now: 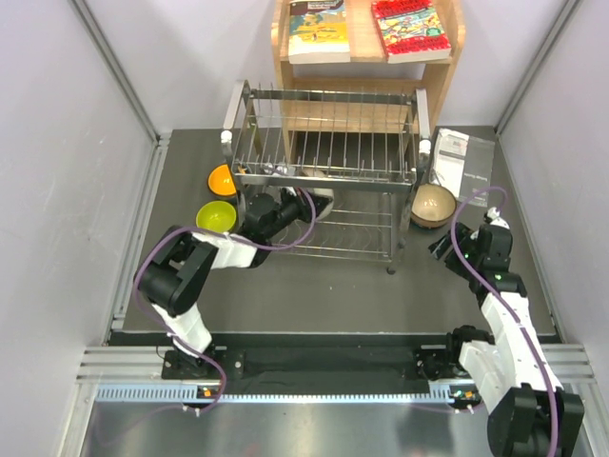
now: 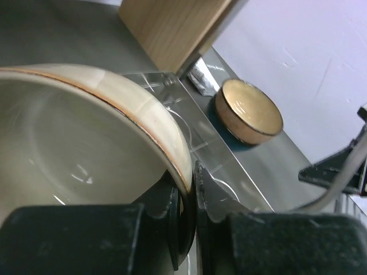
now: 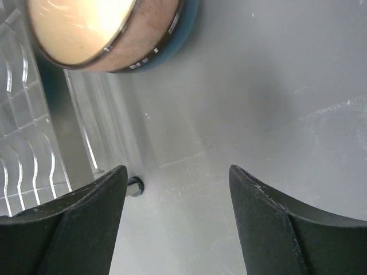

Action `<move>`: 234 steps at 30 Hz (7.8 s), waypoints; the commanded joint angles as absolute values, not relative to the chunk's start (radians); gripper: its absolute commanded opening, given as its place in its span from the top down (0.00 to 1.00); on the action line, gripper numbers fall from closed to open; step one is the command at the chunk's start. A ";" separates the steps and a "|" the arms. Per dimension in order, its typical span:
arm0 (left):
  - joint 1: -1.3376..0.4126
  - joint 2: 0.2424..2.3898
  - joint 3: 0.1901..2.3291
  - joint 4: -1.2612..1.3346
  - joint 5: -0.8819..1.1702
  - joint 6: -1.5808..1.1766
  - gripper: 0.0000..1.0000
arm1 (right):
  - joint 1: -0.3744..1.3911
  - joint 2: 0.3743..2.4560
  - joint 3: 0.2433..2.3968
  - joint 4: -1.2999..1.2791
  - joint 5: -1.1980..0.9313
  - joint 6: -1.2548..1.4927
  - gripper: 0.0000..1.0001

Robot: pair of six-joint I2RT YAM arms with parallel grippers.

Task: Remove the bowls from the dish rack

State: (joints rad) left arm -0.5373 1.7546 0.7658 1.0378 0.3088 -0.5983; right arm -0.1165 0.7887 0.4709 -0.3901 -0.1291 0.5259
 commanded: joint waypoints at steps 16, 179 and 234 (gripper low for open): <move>-0.725 1.559 0.860 0.775 0.287 -0.381 1.00 | -0.129 0.667 0.549 -0.439 -0.081 0.613 0.29; -1.308 1.295 0.749 0.634 -0.216 -0.213 0.23 | -0.273 0.971 0.595 -0.496 0.012 0.594 0.32; -1.308 1.246 0.568 0.561 -0.383 -0.299 0.24 | -0.282 1.171 0.621 -0.296 -0.031 0.644 0.25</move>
State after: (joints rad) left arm -1.3090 1.2652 0.5785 0.5522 -0.3550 -0.2863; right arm -0.2623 1.2369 0.5854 -0.3126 -0.0402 0.6388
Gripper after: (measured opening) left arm 0.754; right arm 0.700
